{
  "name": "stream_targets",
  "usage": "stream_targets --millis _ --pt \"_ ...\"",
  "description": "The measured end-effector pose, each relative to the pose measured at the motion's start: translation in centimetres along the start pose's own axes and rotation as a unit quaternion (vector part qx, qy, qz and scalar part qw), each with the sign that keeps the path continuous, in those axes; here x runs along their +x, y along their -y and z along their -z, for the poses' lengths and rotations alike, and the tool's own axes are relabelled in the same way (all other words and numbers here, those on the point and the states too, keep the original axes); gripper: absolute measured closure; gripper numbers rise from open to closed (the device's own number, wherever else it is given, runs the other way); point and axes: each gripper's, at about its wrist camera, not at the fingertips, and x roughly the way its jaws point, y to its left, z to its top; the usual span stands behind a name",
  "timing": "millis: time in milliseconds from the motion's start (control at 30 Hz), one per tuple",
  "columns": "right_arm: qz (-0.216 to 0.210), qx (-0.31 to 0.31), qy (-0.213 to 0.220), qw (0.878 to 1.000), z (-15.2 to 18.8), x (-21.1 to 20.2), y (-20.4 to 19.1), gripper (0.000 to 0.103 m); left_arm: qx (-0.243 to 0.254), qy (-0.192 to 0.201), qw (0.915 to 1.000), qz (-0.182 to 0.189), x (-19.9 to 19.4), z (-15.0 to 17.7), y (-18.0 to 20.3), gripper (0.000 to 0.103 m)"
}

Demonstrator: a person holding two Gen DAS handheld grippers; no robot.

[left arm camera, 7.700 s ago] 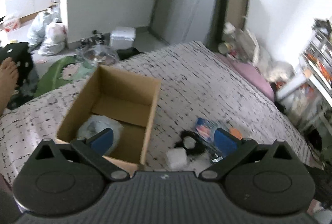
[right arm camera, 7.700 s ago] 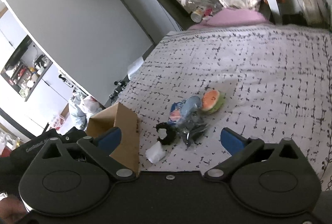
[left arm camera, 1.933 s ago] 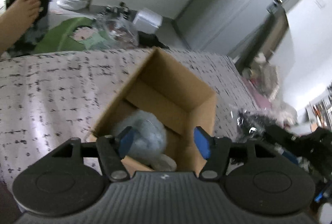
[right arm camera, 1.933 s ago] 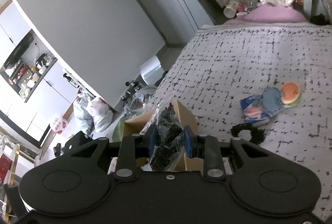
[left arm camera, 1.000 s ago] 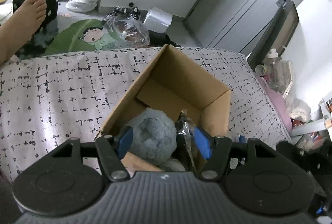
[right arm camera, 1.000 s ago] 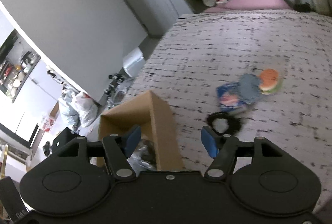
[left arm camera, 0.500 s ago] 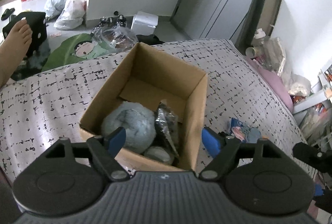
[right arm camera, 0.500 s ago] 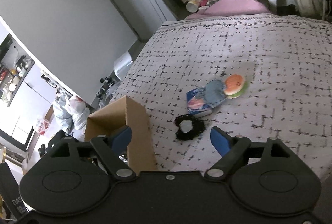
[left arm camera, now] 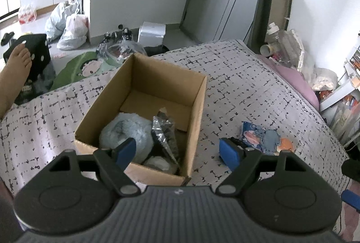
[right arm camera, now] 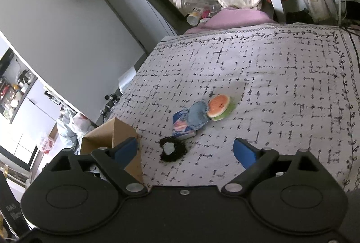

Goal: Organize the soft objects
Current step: 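Withdraw both grippers from the box toward the remaining items, then grasp the burger plush with the right gripper while the left gripper grasps the black scrunchie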

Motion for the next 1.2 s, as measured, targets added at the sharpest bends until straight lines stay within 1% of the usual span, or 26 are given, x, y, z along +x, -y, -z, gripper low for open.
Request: stream_targets --millis 200,400,500,567,733,867,967,1200 --pt "-0.014 0.012 0.001 1.0 -0.2 0.5 2.5 0.011 0.021 0.008 0.9998 0.002 -0.2 0.1 1.7 0.023" --pt "-0.025 0.014 -0.005 1.0 0.2 2.2 3.5 0.011 0.044 0.008 0.999 0.003 0.4 0.3 3.8 0.023" --pt "-0.042 0.026 -0.014 0.999 0.2 3.1 3.9 0.011 0.079 0.01 0.9968 0.01 0.7 0.2 5.4 0.023" --pt "-0.046 0.033 -0.012 0.998 0.1 3.7 4.2 0.011 0.09 0.011 0.9958 0.01 0.9 0.1 6.1 0.023" --pt "-0.061 0.07 -0.013 0.996 -0.6 5.2 5.7 0.011 0.101 -0.005 0.9947 0.017 2.2 0.1 7.8 0.023" --pt "-0.073 0.115 -0.021 0.99 -1.0 6.3 7.6 0.011 0.116 -0.014 0.993 0.021 3.4 0.4 9.3 0.023" --pt "-0.074 0.142 -0.015 0.987 -1.3 6.9 8.7 0.012 0.121 -0.023 0.9922 0.021 4.2 0.6 10.1 0.023" --pt "-0.076 0.16 -0.026 0.984 -1.9 9.2 10.0 0.017 0.134 -0.048 0.9896 0.017 6.9 1.1 11.9 0.023"
